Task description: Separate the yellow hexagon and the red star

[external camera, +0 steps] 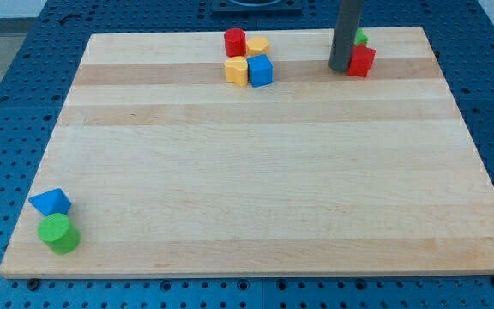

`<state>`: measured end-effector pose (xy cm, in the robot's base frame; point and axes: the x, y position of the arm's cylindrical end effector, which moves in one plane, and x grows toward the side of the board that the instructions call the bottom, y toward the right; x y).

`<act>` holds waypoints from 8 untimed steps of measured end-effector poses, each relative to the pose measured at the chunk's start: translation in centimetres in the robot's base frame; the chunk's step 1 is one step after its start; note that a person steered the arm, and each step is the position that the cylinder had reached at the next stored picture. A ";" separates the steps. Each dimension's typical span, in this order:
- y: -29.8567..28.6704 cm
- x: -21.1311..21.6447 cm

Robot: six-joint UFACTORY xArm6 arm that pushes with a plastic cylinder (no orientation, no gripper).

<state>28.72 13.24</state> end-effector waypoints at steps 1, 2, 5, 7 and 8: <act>-1.0 0.0; -2.7 -1.2; -8.6 -6.3; -14.4 -3.1; -17.5 -2.4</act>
<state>26.35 -4.25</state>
